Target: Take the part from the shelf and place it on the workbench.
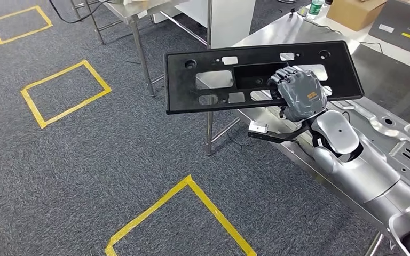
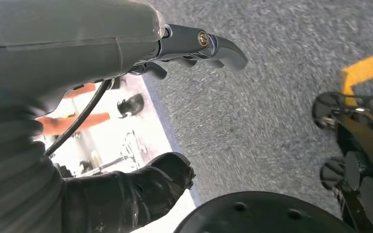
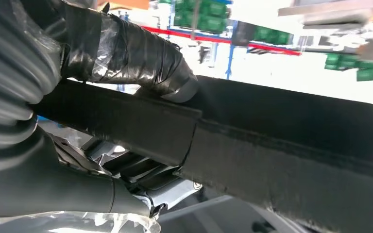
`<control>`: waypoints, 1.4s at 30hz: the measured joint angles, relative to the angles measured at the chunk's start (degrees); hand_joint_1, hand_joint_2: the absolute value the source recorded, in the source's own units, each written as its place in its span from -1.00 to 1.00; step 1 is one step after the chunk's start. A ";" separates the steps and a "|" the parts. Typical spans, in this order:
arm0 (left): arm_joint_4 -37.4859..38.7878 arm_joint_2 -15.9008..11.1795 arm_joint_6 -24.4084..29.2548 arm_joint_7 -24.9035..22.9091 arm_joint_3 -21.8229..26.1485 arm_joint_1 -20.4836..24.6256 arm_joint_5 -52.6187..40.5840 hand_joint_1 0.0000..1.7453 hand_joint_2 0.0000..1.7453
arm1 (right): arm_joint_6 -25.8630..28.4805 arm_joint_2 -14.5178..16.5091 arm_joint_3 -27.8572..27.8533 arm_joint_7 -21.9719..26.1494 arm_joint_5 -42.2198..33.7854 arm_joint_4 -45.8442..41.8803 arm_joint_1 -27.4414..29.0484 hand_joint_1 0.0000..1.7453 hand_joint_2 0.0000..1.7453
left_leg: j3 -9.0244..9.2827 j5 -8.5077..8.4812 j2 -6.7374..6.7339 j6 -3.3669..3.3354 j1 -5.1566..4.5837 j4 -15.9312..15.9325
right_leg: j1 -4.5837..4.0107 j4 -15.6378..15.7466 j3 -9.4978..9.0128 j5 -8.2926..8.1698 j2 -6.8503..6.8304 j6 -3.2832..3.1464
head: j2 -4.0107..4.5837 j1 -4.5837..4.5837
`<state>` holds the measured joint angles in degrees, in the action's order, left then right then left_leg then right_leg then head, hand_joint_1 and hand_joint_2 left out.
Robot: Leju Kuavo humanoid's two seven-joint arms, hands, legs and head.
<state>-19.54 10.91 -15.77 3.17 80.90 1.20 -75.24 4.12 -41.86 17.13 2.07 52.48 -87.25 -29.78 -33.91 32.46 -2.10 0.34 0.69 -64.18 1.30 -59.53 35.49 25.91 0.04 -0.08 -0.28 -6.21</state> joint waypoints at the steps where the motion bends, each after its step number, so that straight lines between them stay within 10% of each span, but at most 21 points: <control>1: 0.00 0.00 -0.01 -0.01 0.01 -0.04 0.03 -1.00 1.00 | -0.11 0.03 -0.05 0.04 0.00 0.01 -0.09 1.00 1.00 | -1.92 1.66 0.85 -0.08 -0.04 -3.78 | -0.13 -0.01 -0.02 0.04 0.46 -0.22 | 0.00 0.00; 4: 0.00 0.00 -0.04 0.00 0.01 -0.15 0.15 -1.00 1.00 | -0.63 0.21 -0.05 0.28 0.00 0.02 -0.18 1.00 1.00 | -5.81 1.96 1.62 -0.70 -0.23 -9.81 | -0.71 -0.10 -0.19 0.23 2.15 -0.65 | 0.00 -0.01; 8: 0.00 -0.11 -0.04 0.04 0.01 -0.25 0.24 -1.00 1.00 | -0.87 0.47 -0.03 0.38 0.00 0.05 -0.73 1.00 1.00 | -1.68 -5.42 4.75 -2.57 -0.62 1.98 | -1.05 -0.21 -0.38 0.49 4.60 -0.76 | 0.00 -0.02; 12: 0.00 -0.13 -0.04 0.08 0.00 -0.12 0.29 -1.00 1.00 | -0.90 0.62 0.00 0.38 0.00 0.13 -0.91 1.00 1.00 | 0.19 -5.73 4.77 -2.96 -0.62 5.57 | -0.53 0.07 -0.12 0.36 6.34 0.41 | -0.02 0.02; 16: 0.00 -0.09 -0.03 0.10 0.00 -0.18 0.30 -1.00 1.00 | -0.90 0.49 -0.01 0.38 0.00 0.16 -1.50 1.00 1.00 | 1.93 -5.89 2.35 -3.58 -0.33 7.55 | -0.52 -6.84 3.24 3.90 1.35 1.77 | -0.01 -0.30; 19: 0.01 -0.08 -0.03 0.12 0.01 -0.25 0.31 -1.00 1.00 | -0.92 0.63 0.01 0.39 0.00 0.28 -1.31 1.00 1.00 | 2.69 -4.96 0.58 -3.52 -0.30 7.52 | 0.27 -13.80 7.46 5.07 0.37 2.90 | -0.02 -0.29; 23: 0.02 0.01 -0.03 0.28 0.01 -0.30 0.43 -1.00 1.00 | -0.95 0.65 0.02 0.39 0.00 0.43 -1.57 1.00 1.00 | 4.59 -3.05 -1.62 -2.40 -0.22 7.30 | 0.24 -2.53 2.25 -1.57 -2.98 3.27 | -0.02 -0.31; 27: 0.01 0.02 -0.02 0.39 0.00 -0.05 0.69 -1.00 1.00 | -1.10 0.66 0.06 0.43 0.00 0.63 -2.11 1.00 1.00 | 6.32 -1.27 -3.80 -0.83 -0.60 7.73 | -0.54 0.41 0.32 -0.48 -3.15 1.07 | -0.03 -0.26; 29: 0.01 -0.02 0.01 0.42 0.01 0.10 0.75 -1.00 1.00 | -1.16 0.57 0.07 0.46 0.01 0.70 -2.44 1.00 1.00 | 6.42 -0.23 -2.28 -0.27 -0.39 5.89 | -0.25 0.71 -0.69 0.19 -1.80 0.13 | -0.03 -0.24; 33: 0.02 -0.04 0.01 0.45 0.01 -0.05 0.92 -1.00 1.00 | -1.29 0.81 0.51 0.38 0.01 0.88 -2.89 1.00 1.00 | -3.34 3.19 1.56 0.18 -0.03 -8.77 | -0.14 0.92 -3.03 2.09 0.60 -1.11 | -0.02 -0.24; 35: 0.02 -0.04 0.00 0.45 0.01 -0.32 1.01 -1.00 1.00 | -1.44 0.99 0.94 0.28 0.07 1.05 -2.79 1.00 1.00 | -6.73 0.04 1.67 0.20 -0.02 -9.93 | -0.12 0.92 -4.73 3.47 2.14 -1.03 | -0.02 -0.23; 38: 0.02 -0.07 -0.01 0.44 0.01 -0.93 1.21 -1.00 1.00 | -1.76 1.16 1.43 -0.13 0.13 1.27 -2.69 1.00 1.00 | -5.59 -8.95 3.75 -0.40 -0.04 -0.65 | 0.03 1.07 -7.41 5.84 4.28 -0.40 | -0.01 -0.25; 42: 0.00 -0.11 -0.02 0.44 0.01 -0.85 1.45 -1.00 1.00 | -1.96 1.41 1.74 -0.56 0.20 1.61 -2.55 1.00 1.00 | -2.24 -7.60 4.58 -1.77 -0.40 4.89 | 0.55 1.48 -8.45 6.17 5.99 1.17 | -0.03 -0.20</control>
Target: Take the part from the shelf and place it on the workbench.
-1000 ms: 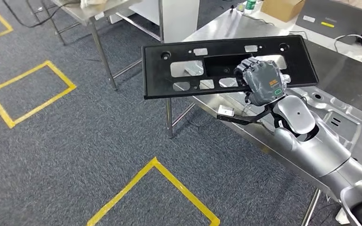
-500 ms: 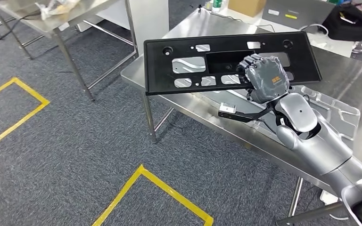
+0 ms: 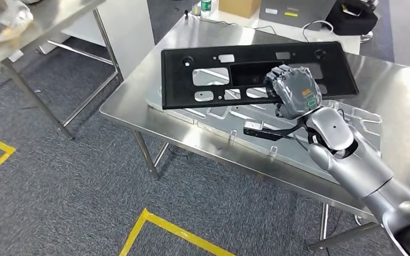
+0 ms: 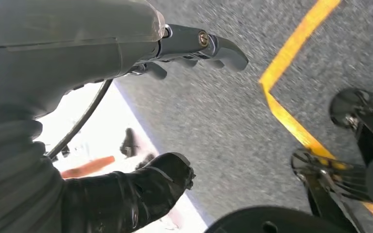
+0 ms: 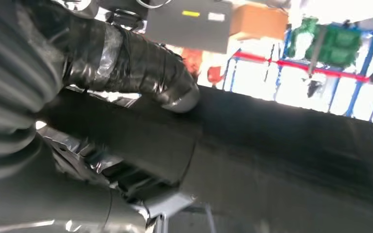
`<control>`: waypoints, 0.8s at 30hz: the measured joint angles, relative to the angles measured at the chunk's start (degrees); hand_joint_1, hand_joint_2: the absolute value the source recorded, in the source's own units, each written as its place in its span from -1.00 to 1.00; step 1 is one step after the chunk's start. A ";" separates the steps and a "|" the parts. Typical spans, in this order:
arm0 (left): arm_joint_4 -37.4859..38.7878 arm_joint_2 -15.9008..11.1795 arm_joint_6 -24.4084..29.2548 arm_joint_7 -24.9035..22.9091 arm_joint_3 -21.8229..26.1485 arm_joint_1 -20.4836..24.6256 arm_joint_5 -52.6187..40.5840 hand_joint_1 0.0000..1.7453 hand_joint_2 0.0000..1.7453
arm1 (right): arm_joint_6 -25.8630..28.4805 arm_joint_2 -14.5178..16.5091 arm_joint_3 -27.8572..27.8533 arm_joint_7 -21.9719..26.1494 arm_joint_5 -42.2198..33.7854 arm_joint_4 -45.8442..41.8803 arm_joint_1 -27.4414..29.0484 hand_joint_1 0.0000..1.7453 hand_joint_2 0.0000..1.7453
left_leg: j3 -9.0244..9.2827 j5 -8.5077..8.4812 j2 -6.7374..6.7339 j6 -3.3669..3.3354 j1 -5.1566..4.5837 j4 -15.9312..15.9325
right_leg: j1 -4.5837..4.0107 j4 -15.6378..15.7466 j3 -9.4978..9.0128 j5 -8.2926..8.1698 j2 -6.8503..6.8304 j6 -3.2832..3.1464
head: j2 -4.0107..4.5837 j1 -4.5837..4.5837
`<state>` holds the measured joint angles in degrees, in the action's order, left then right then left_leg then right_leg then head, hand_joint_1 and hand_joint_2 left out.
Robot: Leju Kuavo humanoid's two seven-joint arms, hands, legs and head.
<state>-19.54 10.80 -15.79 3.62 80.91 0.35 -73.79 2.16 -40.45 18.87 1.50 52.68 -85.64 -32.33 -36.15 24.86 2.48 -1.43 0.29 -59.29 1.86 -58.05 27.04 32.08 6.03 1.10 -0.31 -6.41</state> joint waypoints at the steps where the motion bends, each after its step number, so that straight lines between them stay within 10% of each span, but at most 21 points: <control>1: 0.00 0.01 -0.01 -0.01 0.00 0.11 0.07 -1.00 1.00 | -0.10 -0.03 0.02 -0.29 0.13 0.03 0.03 1.00 1.00 | 0.87 0.36 -0.32 -0.37 0.03 0.90 | 0.04 -0.85 0.26 -0.61 -0.51 0.22 | 0.00 -0.02; 6: 0.00 0.03 -0.04 -0.13 0.00 -0.04 0.61 -1.00 1.00 | -1.19 0.20 0.48 -1.29 0.87 0.88 -0.51 1.00 1.00 | 6.61 2.09 -1.40 -1.34 0.44 4.65 | -0.18 -13.16 9.27 0.69 -5.23 1.00 | 0.00 -0.11; 9: 0.00 0.07 -0.09 -0.19 0.00 -0.11 0.61 -1.00 1.00 | -1.40 0.25 1.03 -1.30 0.87 1.47 -0.29 1.00 1.00 | 9.63 3.94 -1.54 -1.19 0.45 5.21 | -0.02 -13.27 12.68 3.31 -5.49 1.30 | 0.01 -0.11; 10: 0.00 0.09 -0.13 -0.20 0.00 -0.12 0.62 -1.00 1.00 | -1.45 0.25 1.11 -1.31 0.83 1.62 -0.31 1.00 1.00 | 10.91 4.86 -1.56 -1.07 0.46 5.26 | 0.02 -11.07 13.08 2.26 -5.68 1.36 | 0.01 -0.12; 14: 0.00 0.13 -0.16 -0.47 0.00 -0.34 0.74 -1.00 1.00 | -2.41 0.48 1.37 -1.53 -0.04 2.50 -0.43 1.00 1.00 | 14.95 8.99 -1.81 0.01 0.43 5.09 | -0.75 -1.56 13.14 -10.80 -6.75 0.29 | 0.02 0.05; 16: 0.00 0.12 -0.15 -0.57 -0.01 -0.14 0.78 -1.00 1.00 | -2.92 0.53 1.33 -1.67 -0.79 2.82 -0.81 1.00 1.00 | 15.58 9.62 -2.08 0.87 0.49 4.86 | -1.29 -1.81 12.71 -10.50 -6.45 -0.84 | 0.02 0.19; 20: 0.00 0.11 -0.16 -0.55 -0.02 0.55 0.92 -1.00 1.00 | -3.26 0.35 0.87 -1.86 -1.72 3.07 -1.89 1.00 1.00 | 10.34 8.84 -2.31 1.73 0.66 -5.36 | -1.06 -0.71 9.89 -8.65 -5.89 -2.53 | -0.01 0.23; 24: 0.00 0.10 -0.34 -0.19 0.00 0.57 1.32 -1.00 1.00 | -5.99 0.54 1.10 -2.04 -3.81 4.79 -2.19 1.00 1.00 | 1.00 14.59 -2.31 1.86 0.56 -12.52 | -1.32 -0.36 6.64 -6.10 -5.52 -2.92 | 0.01 0.24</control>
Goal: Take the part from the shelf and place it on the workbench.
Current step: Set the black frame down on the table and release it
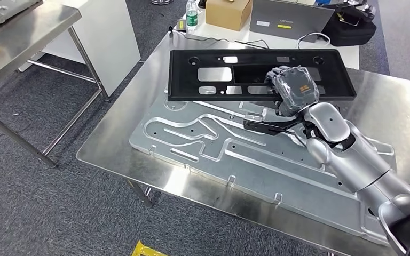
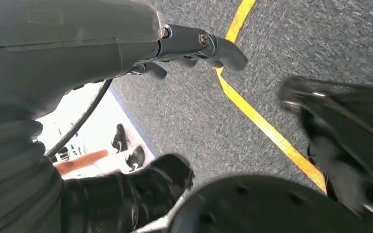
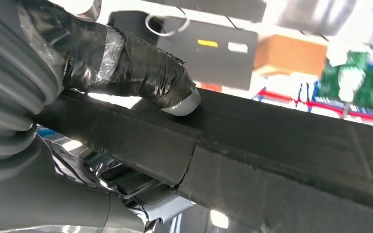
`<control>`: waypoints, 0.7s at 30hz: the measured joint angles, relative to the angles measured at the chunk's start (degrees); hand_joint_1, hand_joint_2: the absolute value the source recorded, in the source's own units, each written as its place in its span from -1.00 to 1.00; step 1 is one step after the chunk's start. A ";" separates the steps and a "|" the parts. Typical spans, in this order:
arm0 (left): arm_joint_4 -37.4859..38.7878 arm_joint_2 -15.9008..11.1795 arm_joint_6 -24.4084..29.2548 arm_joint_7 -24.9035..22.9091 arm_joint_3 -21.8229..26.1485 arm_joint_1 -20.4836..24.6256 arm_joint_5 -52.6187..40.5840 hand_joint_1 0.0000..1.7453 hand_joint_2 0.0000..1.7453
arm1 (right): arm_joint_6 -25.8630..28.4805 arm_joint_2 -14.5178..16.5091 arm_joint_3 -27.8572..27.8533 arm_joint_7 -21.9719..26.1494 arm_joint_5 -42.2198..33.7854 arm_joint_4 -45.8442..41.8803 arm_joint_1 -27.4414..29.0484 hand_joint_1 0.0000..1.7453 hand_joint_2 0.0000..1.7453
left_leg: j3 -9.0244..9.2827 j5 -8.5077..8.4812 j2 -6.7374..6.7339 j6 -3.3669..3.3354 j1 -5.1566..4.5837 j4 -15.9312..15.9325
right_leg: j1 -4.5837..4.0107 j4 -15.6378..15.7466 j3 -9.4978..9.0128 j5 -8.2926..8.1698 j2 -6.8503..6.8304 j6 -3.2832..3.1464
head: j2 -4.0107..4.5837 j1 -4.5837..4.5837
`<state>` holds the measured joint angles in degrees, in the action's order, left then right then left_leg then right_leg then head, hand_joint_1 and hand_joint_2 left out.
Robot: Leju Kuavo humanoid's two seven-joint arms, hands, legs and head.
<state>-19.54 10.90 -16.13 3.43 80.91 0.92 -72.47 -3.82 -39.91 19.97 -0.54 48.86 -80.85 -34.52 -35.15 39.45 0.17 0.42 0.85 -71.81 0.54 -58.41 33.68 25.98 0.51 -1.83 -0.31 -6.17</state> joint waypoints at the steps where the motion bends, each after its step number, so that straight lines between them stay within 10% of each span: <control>1: 0.00 -0.04 -0.02 0.07 0.00 -0.06 0.12 -1.00 1.00 | -1.35 0.02 0.19 -0.01 -0.88 0.98 -0.19 1.00 1.00 | -0.95 -1.11 0.01 -0.23 -0.12 1.79 | -0.08 0.00 -0.89 0.70 0.09 0.04 | 0.00 0.01; 4: 0.01 -0.38 -0.07 0.17 0.00 -0.38 0.44 -1.00 1.00 | -4.83 0.12 1.23 -0.02 -3.20 5.09 -0.92 1.00 1.00 | -1.75 -12.32 0.41 -1.84 -0.82 10.78 | -0.21 -0.01 -2.76 2.50 0.30 0.34 | 0.01 -0.02; 6: 0.02 -0.63 -0.15 0.21 0.00 -0.55 0.61 -1.00 1.00 | -6.06 0.31 2.06 -0.10 -4.08 8.06 -1.10 1.00 1.00 | -1.83 -16.11 0.74 -2.42 -1.15 13.09 | -0.18 -0.07 -2.89 3.11 0.48 0.79 | 0.02 -0.03; 21: 0.02 -0.69 -0.16 0.27 0.01 0.05 2.38 -1.00 1.00 | -8.58 2.03 5.81 -1.95 -6.91 16.42 0.00 1.00 1.00 | -1.36 -15.67 1.10 -2.39 -1.29 13.46 | -0.13 0.89 -3.68 3.65 -0.05 1.79 | 0.00 -0.01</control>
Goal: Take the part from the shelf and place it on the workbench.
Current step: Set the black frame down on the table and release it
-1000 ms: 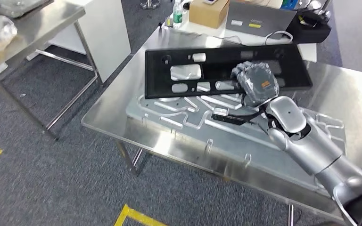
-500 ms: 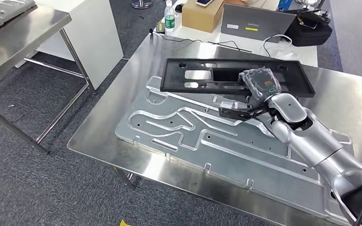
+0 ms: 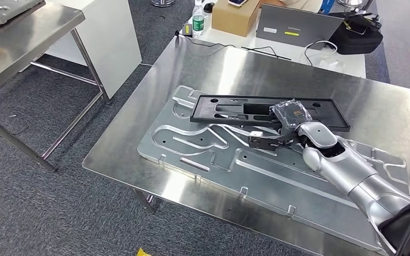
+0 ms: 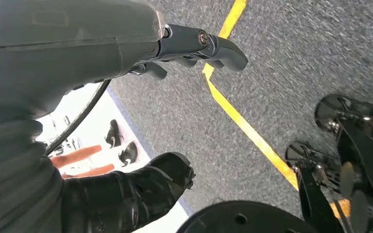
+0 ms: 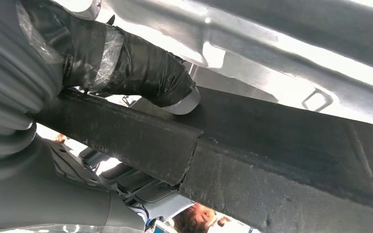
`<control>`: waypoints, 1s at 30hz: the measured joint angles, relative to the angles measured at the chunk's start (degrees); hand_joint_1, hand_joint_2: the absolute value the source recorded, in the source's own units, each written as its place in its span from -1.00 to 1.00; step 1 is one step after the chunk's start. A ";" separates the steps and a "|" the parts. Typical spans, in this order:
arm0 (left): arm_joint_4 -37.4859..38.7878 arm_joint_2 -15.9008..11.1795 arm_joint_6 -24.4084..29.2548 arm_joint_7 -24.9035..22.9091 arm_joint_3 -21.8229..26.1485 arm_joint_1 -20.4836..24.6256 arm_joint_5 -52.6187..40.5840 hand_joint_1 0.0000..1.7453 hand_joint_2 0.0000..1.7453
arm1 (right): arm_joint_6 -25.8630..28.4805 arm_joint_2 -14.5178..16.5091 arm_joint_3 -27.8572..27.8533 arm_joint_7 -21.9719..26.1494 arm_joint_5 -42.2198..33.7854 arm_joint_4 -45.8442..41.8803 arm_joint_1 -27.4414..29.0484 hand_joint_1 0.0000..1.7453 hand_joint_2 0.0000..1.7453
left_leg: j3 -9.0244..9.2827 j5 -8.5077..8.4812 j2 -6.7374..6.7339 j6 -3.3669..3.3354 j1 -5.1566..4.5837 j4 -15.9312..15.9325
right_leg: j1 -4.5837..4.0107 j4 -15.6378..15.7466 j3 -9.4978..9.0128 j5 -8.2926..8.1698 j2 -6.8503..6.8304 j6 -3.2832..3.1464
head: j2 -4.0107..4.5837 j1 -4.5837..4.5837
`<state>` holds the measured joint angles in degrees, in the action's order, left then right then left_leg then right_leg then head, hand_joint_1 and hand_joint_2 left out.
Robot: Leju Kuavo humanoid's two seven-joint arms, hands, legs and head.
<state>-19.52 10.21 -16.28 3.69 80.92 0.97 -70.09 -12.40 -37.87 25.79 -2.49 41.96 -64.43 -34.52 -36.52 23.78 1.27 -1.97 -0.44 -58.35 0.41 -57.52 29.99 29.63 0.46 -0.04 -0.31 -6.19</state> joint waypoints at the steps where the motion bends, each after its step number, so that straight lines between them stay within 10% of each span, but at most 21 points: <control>1: 0.00 0.00 0.00 0.00 0.01 0.00 0.08 -1.00 1.00 | -0.20 0.03 0.04 -0.01 -0.14 0.08 -0.01 1.00 1.00 | 0.04 -0.02 0.00 -0.02 0.00 0.00 | -0.01 0.00 -0.03 -0.03 0.00 0.05 | 0.00 0.00; 12: 0.00 0.39 -0.03 -0.16 0.01 0.00 5.15 -1.00 1.00 | -5.89 1.21 5.45 -2.72 -8.83 -6.73 3.11 1.00 1.00 | 0.87 0.05 -0.47 0.06 0.15 0.04 | -0.26 -0.05 -0.63 -0.07 0.45 0.11 | 0.00 -0.01; 16: 0.00 0.60 -0.21 -0.10 0.01 0.04 6.11 -1.00 1.00 | -4.25 2.45 7.52 -3.79 -9.37 -9.13 4.68 -1.00 -1.00 | 1.24 0.12 -0.74 0.11 0.26 0.10 | -0.30 -0.05 -0.85 -0.02 0.60 0.07 | 0.00 -0.01; 17: 0.00 0.63 -0.26 -0.09 0.01 0.03 6.24 -1.00 1.00 | -4.02 2.72 7.84 -3.95 -9.47 -9.42 4.94 -1.00 -1.00 | 1.30 0.13 -0.74 0.12 0.30 0.11 | -0.33 -0.05 -0.90 0.00 0.57 0.05 | 0.00 -0.01; 21: 0.00 0.66 -0.39 -0.09 0.02 -0.07 7.26 -1.00 -1.00 | -3.40 4.10 8.73 -4.21 -9.79 -10.14 5.81 -1.00 -1.00 | 1.38 0.11 -0.73 0.17 0.37 0.14 | -0.44 -0.06 -1.01 0.00 0.54 0.03 | 0.01 0.00; 30: -1.56 0.99 -1.26 -1.62 0.02 -0.26 9.24 -1.00 -1.00 | 2.63 11.19 9.86 -4.46 -10.82 -13.15 9.03 -1.00 -1.00 | 1.36 0.14 -0.66 -0.12 0.32 -0.06 | -0.30 0.17 -1.08 -0.15 0.57 0.12 | 0.00 -0.01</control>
<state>-21.08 11.20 -17.55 2.08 80.94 0.70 -60.85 -9.77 -26.68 35.65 -6.95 31.13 -77.58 -25.49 -35.16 23.92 0.61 -2.09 -0.12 -58.40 0.11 -57.35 28.92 29.48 1.03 0.08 -0.31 -6.19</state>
